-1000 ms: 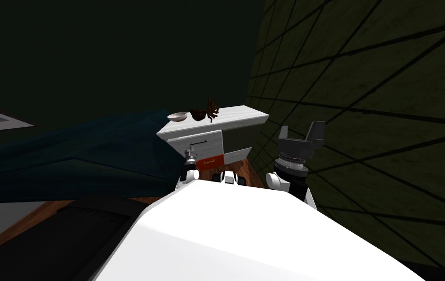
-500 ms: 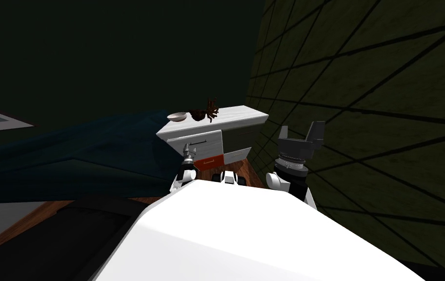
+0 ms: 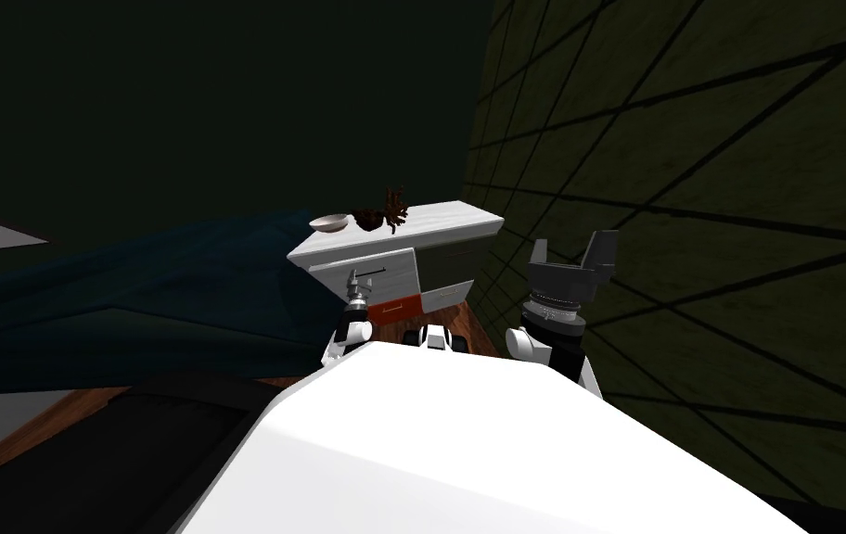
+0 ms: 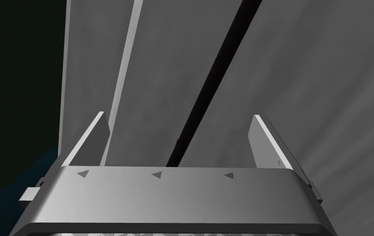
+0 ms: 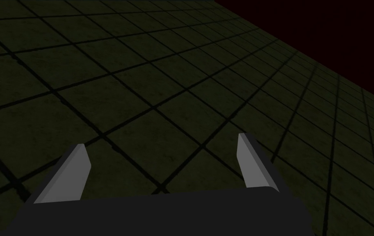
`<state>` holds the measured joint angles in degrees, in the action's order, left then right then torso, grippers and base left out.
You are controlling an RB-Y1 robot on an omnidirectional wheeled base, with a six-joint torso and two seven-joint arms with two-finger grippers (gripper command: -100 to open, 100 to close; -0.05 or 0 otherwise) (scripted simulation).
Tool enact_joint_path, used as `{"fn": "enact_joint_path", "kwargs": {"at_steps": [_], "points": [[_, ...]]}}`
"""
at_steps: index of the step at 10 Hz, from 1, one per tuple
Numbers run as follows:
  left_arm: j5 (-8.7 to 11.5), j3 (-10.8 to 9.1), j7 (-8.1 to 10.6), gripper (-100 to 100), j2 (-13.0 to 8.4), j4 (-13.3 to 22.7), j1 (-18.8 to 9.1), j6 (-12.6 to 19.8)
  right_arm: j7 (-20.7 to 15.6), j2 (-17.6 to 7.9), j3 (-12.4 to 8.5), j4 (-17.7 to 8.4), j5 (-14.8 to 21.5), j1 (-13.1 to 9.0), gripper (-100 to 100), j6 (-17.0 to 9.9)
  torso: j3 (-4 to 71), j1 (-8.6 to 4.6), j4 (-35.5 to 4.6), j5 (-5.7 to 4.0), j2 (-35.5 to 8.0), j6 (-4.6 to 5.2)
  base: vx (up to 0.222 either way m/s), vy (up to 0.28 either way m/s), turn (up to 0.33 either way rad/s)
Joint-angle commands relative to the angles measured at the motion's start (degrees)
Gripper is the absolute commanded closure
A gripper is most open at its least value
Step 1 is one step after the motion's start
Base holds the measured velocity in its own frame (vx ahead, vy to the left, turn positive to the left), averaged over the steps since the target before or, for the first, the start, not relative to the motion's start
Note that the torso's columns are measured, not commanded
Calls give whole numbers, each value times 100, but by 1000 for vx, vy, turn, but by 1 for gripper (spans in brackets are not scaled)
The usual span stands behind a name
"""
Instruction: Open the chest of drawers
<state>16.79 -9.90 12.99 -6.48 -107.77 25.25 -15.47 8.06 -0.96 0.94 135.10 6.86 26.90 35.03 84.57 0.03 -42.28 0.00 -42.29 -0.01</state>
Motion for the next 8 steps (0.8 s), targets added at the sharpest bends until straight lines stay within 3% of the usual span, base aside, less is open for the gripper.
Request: {"fn": "enact_joint_path", "kwargs": {"at_steps": [1, 4, 5, 6, 8], "points": [[0, 7, 1, -100, 294, -46, 16, -21, 0, -1, -1, 0, 0, 0, 0, 0, -3, 22, -1, 8, -4, 0, 5, 0, -4], [2, 6, 2, -100, 695, -72, 21, -26, 0, -1, -1, -1, 0, 0, 0, 0, -1, -1, -1, 1, -1, 1, 0, 6, -2], [2, 6, 3, -100, 771, -75, 21, -27, 0, -1, -1, 0, 0, 0, 0, 0, 0, -7, 0, -1, 1, 1, 0, 0, 0], [2, 6, 5, -100, 709, -54, 14, -41, 0, -1, -1, 0, 0, 0, 0, 0, 1, -8, 0, -1, 2, 1, 0, 0, 0], [-44, -415, 168, -100, 672, 104, -163, 46, 0, -1, 0, -1, 0, -1, 0, 0, -4, -6, -2, 0, -6, 5, -47, -18, -314]]}}
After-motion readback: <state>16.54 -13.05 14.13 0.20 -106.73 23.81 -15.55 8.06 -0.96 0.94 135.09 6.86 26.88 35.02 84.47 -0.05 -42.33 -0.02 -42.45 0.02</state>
